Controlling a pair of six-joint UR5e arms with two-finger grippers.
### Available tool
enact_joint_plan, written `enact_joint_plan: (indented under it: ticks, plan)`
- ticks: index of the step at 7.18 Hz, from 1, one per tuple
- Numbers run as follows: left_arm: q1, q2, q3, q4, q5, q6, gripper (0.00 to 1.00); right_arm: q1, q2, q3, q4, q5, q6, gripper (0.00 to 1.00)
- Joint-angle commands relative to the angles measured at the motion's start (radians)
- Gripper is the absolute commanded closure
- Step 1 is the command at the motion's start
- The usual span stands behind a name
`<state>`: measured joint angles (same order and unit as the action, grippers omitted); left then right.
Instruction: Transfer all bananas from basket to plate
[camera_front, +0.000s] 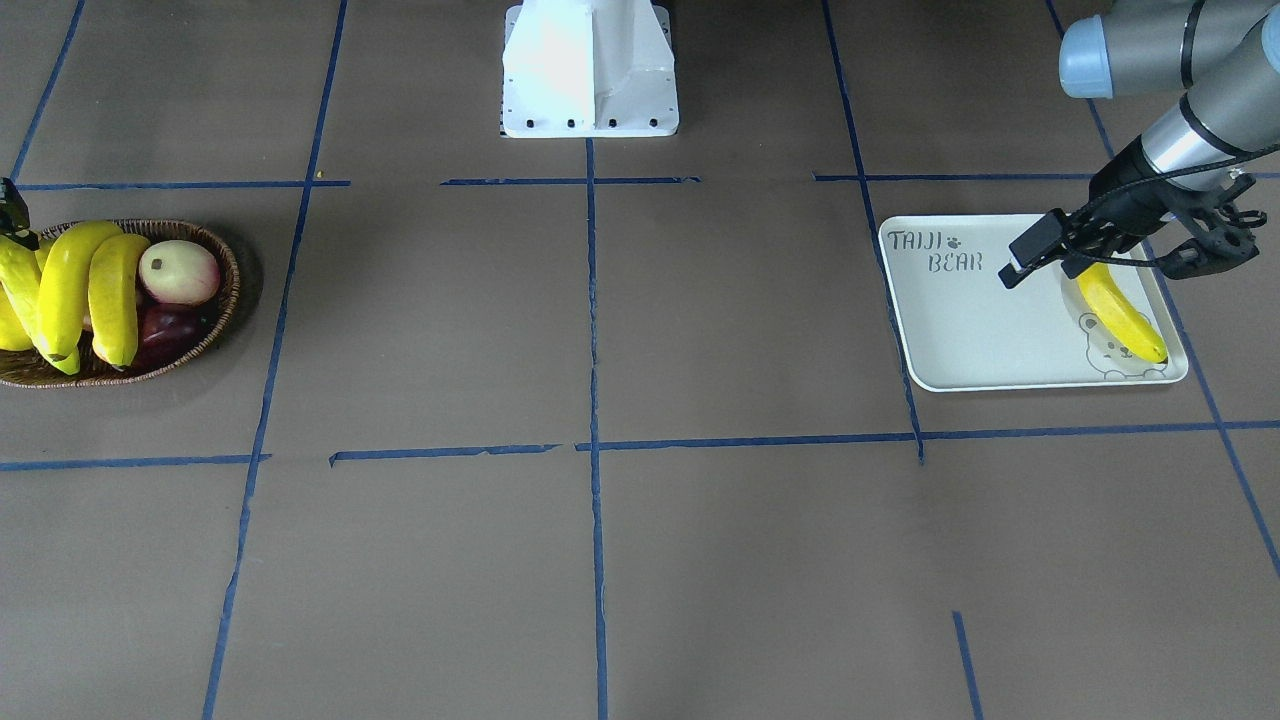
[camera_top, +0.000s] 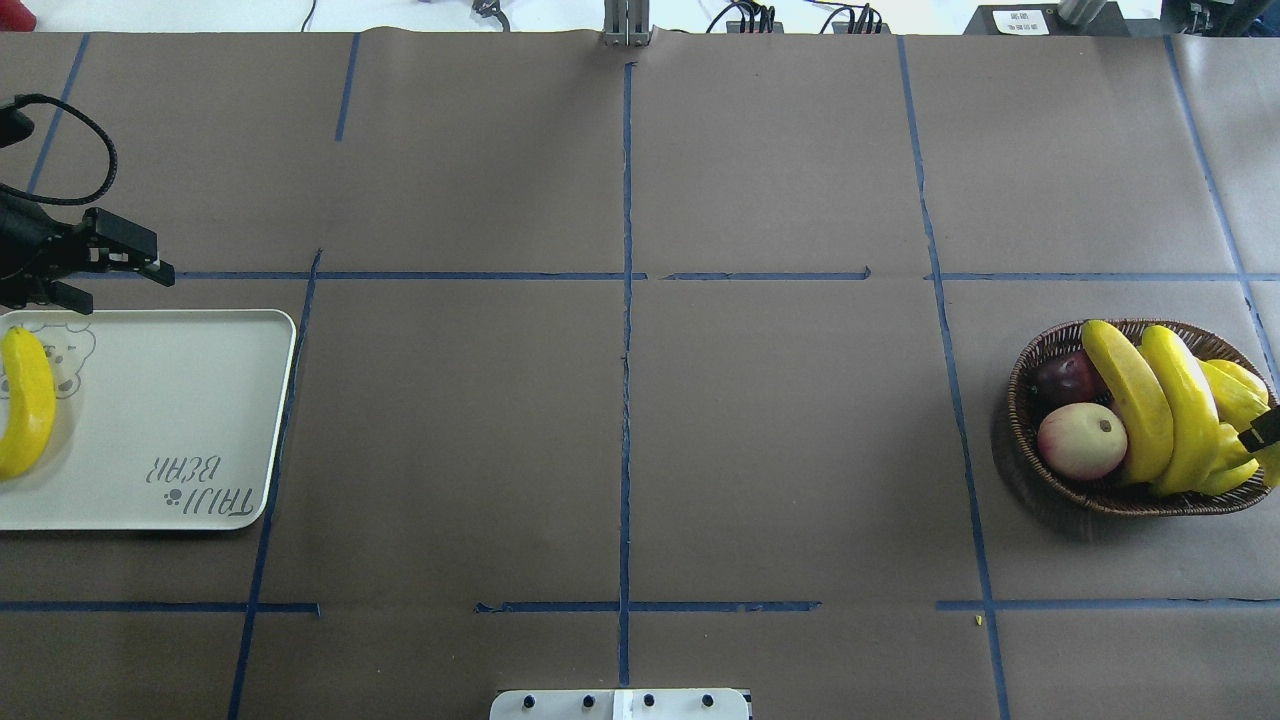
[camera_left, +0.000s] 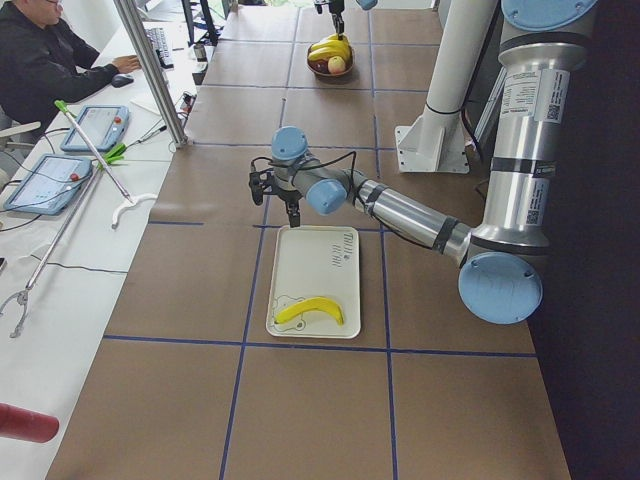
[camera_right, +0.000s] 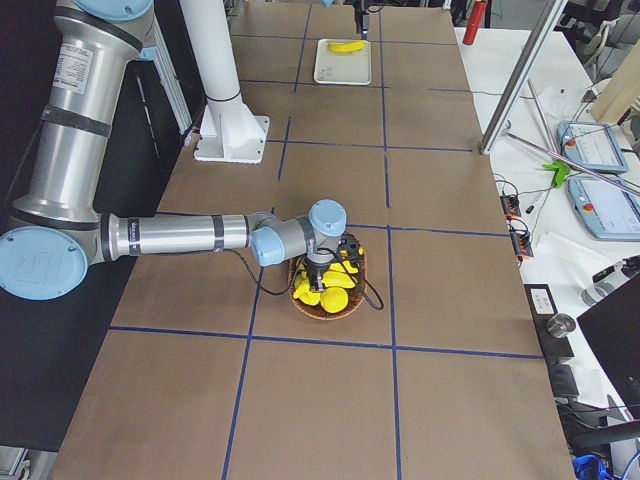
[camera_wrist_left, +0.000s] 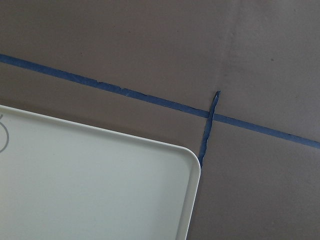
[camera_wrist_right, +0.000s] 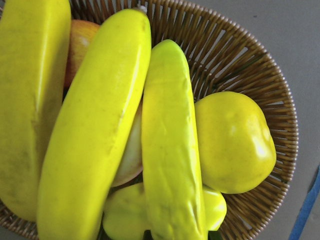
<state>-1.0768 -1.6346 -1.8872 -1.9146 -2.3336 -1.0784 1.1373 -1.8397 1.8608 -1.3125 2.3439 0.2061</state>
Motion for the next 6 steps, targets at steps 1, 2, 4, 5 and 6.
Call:
enact_joint_plan:
  ticks: [1,2,4,5,6]
  plan:
    - [0.000,0.001,-0.009,-0.001,-0.001,-0.021,0.01,0.025,-0.033,0.087,-0.001,-0.012,0.003,1.00]
    - [0.001,-0.001,-0.013,-0.003,-0.001,-0.047,0.01,0.089,-0.036,0.093,-0.001,-0.012,-0.002,1.00]
    - [0.002,-0.001,-0.012,-0.003,-0.001,-0.049,0.01,0.174,-0.044,0.098,-0.001,-0.012,-0.002,1.00]
    - [0.002,-0.001,-0.012,-0.003,-0.001,-0.049,0.01,0.197,-0.030,0.119,-0.002,-0.009,0.012,1.00]
    - [0.011,-0.023,-0.013,-0.003,-0.001,-0.058,0.01,0.196,0.023,0.136,-0.014,0.030,0.042,1.00]
